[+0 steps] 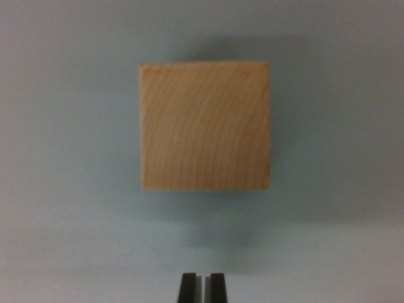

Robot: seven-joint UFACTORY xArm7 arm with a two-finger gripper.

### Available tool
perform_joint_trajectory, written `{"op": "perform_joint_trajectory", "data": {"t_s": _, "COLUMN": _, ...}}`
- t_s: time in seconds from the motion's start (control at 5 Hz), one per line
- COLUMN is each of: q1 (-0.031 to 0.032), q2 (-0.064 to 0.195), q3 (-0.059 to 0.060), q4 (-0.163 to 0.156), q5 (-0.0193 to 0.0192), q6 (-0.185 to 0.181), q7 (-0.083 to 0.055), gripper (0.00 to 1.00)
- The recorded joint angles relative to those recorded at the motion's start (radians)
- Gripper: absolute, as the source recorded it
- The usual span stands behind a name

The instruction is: Push wooden cube

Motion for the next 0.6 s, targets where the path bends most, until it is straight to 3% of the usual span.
{"op": "perform_joint_trajectory", "data": {"t_s": 0.6, "q1": -0.0001, "q2": -0.001, "q3": 0.000, "q4": -0.017, "q5": -0.0001, "q6": -0.014, "q7": 0.001, "gripper": 0.00}}
